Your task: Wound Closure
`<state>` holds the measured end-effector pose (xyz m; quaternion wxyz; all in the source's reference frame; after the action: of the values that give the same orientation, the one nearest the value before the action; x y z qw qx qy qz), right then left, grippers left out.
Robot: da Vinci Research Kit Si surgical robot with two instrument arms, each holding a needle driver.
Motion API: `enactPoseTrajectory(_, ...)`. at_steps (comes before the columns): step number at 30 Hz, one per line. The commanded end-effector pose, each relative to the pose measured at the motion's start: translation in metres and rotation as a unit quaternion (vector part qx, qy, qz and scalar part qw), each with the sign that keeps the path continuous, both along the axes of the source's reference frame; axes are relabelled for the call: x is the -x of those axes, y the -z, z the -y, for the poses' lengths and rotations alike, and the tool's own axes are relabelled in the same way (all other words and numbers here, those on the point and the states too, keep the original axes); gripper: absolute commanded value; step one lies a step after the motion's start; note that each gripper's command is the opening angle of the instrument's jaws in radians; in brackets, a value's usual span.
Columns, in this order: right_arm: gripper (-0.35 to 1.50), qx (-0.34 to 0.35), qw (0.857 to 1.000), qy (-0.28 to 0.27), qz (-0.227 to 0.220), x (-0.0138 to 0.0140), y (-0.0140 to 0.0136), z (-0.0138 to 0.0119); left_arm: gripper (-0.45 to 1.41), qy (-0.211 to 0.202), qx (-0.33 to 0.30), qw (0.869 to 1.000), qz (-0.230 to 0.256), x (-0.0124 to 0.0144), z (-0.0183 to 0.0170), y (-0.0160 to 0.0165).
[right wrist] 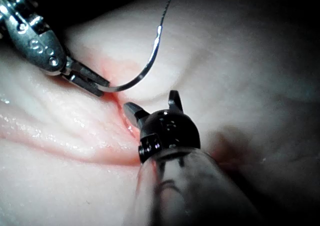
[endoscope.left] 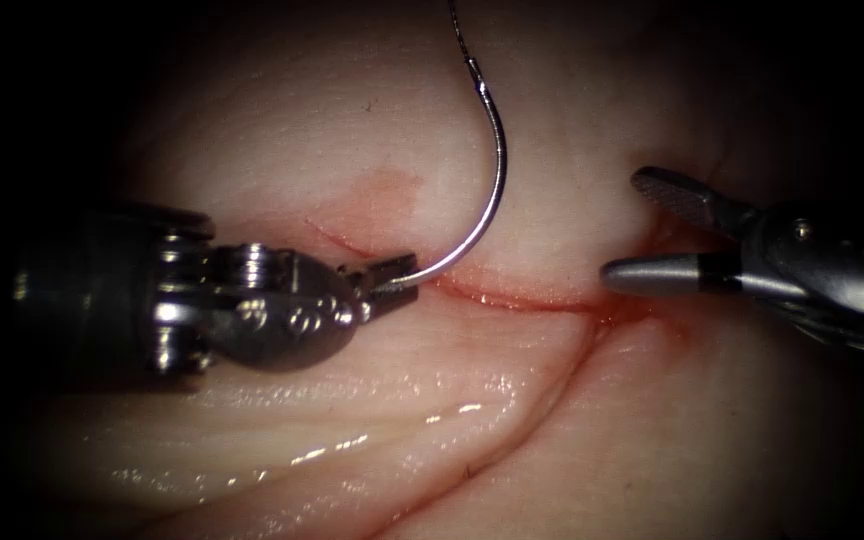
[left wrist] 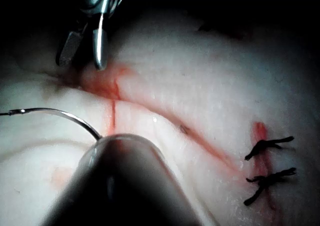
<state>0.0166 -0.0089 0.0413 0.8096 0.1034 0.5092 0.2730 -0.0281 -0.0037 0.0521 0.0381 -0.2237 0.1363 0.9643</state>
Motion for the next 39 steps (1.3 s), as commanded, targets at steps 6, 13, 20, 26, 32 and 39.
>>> enactPoseTrajectory(6,0.94,-0.033,0.999,-0.021,-0.008,-0.002,-0.0005,-0.0012,-0.45,-0.016,0.065,0.998,-0.021,0.0014,0.0001,-0.0002)
enactPoseTrajectory(13,0.86,-0.053,0.997,-0.062,0.01,-0.0044,-0.0004,-0.0017,-0.45,-0.014,0.109,0.993,-0.042,0.003,0.0007,0.0004)
enactPoseTrajectory(20,0.93,-0.051,0.996,-0.075,0.014,-0.0048,-0.0005,-0.0022,-0.45,-0.015,0.117,0.992,-0.046,0.0032,0.0009,0.0006)
enactPoseTrajectory(26,0.89,-0.053,0.994,-0.09,0.029,-0.005,-0.0008,-0.0027,-0.45,-0.014,0.122,0.991,-0.048,0.0033,0.0012,0.0009)
enactPoseTrajectory(32,0.66,-0.053,0.993,-0.099,0.033,-0.0061,-0.0009,-0.0029,-0.45,-0.019,0.127,0.99,-0.05,0.0034,0.0013,0.0012)
enactPoseTrajectory(39,-0.35,-0.052,0.992,-0.107,0.044,-0.0065,-0.0006,-0.0027,-0.27,-0.019,0.131,0.99,-0.043,0.0034,0.0012,0.0013)
